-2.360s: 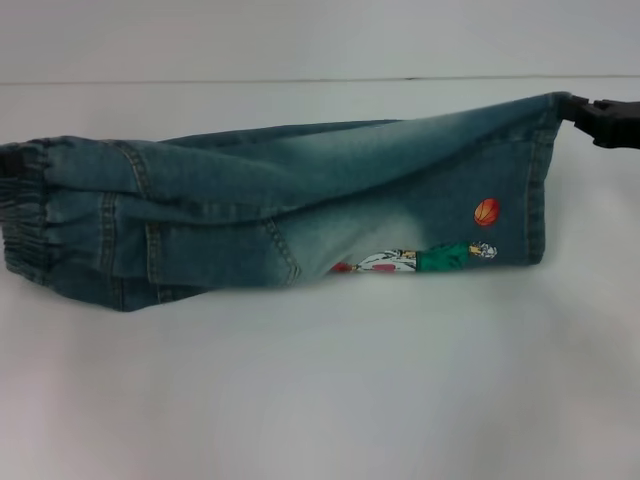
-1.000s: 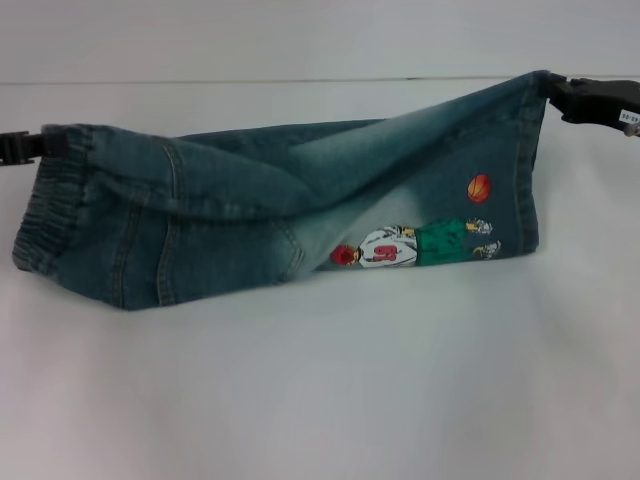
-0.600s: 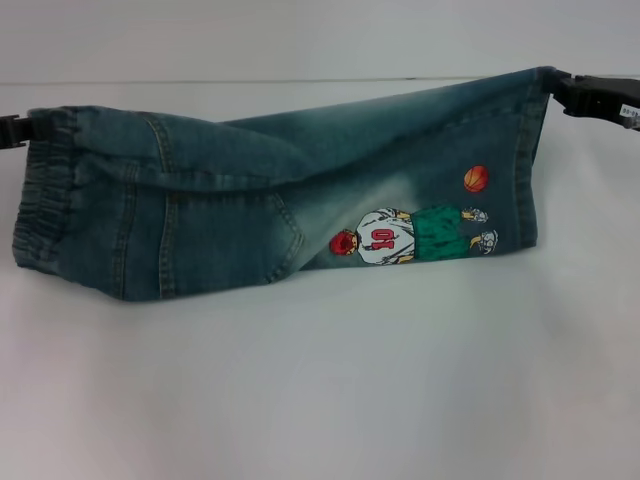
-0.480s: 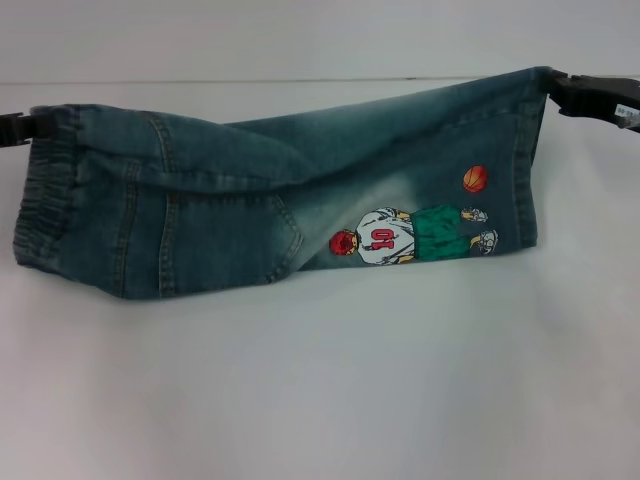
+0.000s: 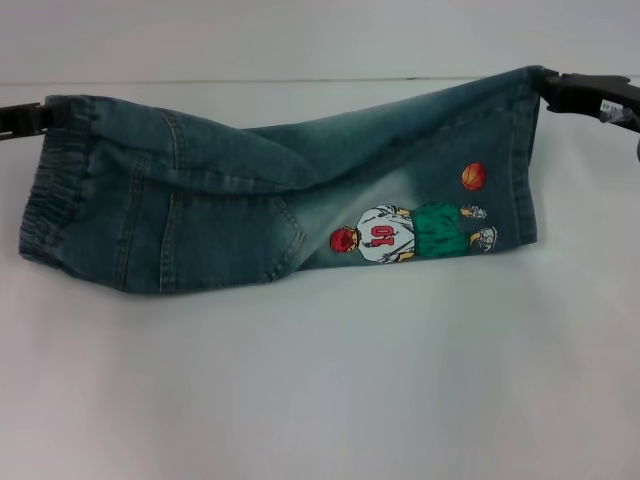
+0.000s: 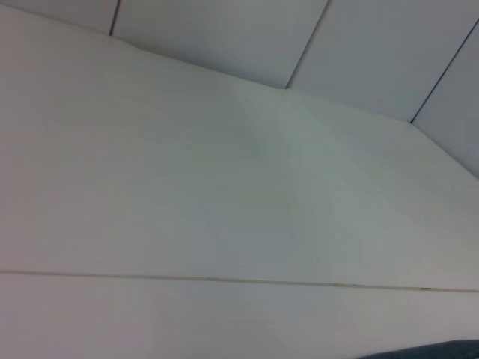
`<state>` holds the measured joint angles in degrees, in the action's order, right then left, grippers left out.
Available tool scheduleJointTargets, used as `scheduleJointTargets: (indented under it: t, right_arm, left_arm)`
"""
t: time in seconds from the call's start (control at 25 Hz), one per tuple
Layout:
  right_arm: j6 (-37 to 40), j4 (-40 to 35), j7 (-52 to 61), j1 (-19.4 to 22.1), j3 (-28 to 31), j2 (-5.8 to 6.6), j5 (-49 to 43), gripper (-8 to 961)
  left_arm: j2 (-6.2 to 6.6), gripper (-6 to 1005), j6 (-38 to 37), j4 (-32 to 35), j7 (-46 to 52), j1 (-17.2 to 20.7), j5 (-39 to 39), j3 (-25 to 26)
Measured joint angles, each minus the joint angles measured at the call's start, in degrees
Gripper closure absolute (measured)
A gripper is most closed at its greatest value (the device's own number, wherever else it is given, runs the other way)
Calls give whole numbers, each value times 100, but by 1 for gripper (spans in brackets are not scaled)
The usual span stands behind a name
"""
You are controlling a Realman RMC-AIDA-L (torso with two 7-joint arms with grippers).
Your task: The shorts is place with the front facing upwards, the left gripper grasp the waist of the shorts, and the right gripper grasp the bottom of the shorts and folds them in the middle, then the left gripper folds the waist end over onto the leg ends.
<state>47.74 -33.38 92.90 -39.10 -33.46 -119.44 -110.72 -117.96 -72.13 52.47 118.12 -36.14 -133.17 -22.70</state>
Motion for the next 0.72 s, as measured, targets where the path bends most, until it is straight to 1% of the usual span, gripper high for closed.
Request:
scheduleJointTargets:
  t: [0.28, 0.44, 0.72]
  right_arm:
    - [-150, 15, 0, -87, -131, -6, 0, 932]
    - [-305, 22, 0, -138, -319, -10, 5, 931]
    - [-618, 67, 0, -226, -459, -26, 33, 932]
  left_arm:
    - [-40, 882, 288, -80, 8, -10, 18, -162]
    - [-60, 881, 393, -86, 9, -11, 19, -202]
    - [-70, 880, 564, -130, 9, -14, 20, -268]
